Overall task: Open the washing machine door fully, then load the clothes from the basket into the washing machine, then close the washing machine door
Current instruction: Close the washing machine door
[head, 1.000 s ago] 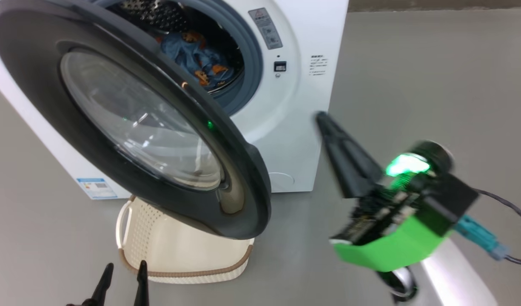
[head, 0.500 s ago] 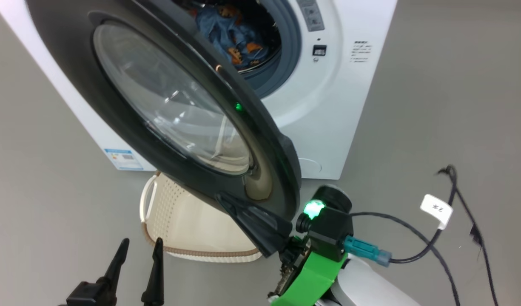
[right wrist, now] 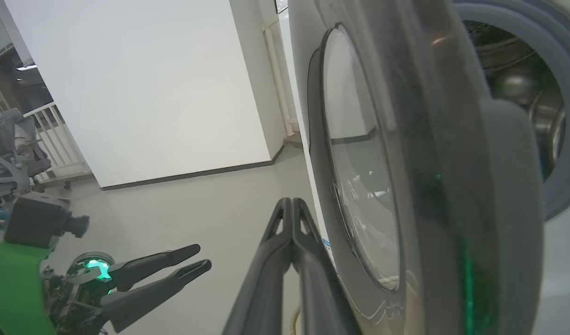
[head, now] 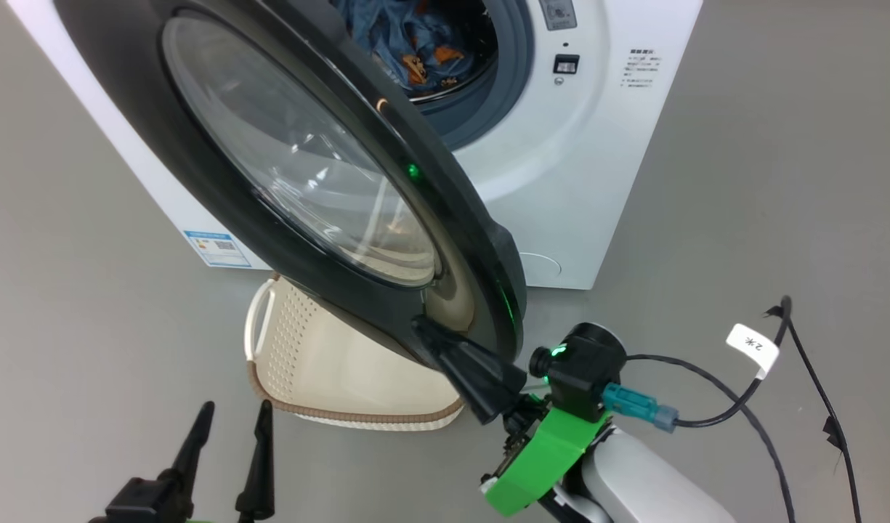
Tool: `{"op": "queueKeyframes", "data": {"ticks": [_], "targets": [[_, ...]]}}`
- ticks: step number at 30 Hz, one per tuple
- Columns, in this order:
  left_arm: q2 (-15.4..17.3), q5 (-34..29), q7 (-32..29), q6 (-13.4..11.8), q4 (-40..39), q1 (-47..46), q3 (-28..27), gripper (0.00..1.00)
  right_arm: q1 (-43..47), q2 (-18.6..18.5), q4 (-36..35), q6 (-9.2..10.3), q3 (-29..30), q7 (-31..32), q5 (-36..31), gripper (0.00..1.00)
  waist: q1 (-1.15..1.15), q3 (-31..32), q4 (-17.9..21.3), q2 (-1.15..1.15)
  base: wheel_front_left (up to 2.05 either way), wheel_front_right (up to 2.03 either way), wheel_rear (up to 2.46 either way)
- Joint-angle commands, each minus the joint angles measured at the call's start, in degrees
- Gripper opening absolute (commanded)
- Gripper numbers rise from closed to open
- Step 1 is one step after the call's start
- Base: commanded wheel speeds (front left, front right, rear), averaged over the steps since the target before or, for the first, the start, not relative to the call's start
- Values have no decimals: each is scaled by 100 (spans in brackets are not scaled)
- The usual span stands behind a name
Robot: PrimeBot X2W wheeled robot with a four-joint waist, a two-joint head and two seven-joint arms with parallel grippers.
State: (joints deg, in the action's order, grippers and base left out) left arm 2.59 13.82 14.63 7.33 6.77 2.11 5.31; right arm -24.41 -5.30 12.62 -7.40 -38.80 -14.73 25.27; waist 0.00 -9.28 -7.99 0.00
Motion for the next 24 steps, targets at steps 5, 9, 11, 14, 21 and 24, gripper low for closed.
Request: {"op": "queueKeyframes", "data": {"ticks": [5, 9, 11, 14, 21, 24], "targets": [[29, -130, 37, 15, -211, -129, -345, 100, -24, 71, -137, -9, 140, -27, -32, 0, 0, -198, 178, 0, 0, 0, 0], [29, -142, 37, 15, -273, -179, -370, 100, -102, 26, -133, -9, 242, -27, -27, 0, 0, -363, 241, 0, 0, 0, 0], [29, -142, 37, 15, -301, -209, -361, 100, -178, 6, -141, -9, 266, -27, -16, 0, 0, -463, 262, 0, 0, 0, 0], [29, -162, 37, 15, -325, -255, -342, 100, -311, -23, -149, -9, 309, -27, -9, 0, 0, -621, 276, 0, 0, 0, 0], [29, -52, 37, -53, -422, -344, -318, 100, -751, -104, -212, -9, 453, -27, 0, 0, 0, -1066, 297, 0, 0, 0, 0], [29, -86, 37, -97, -514, -377, -354, 100, -1015, -109, -282, -9, 491, -27, 7, 0, 0, -1306, 339, 0, 0, 0, 0]]}}
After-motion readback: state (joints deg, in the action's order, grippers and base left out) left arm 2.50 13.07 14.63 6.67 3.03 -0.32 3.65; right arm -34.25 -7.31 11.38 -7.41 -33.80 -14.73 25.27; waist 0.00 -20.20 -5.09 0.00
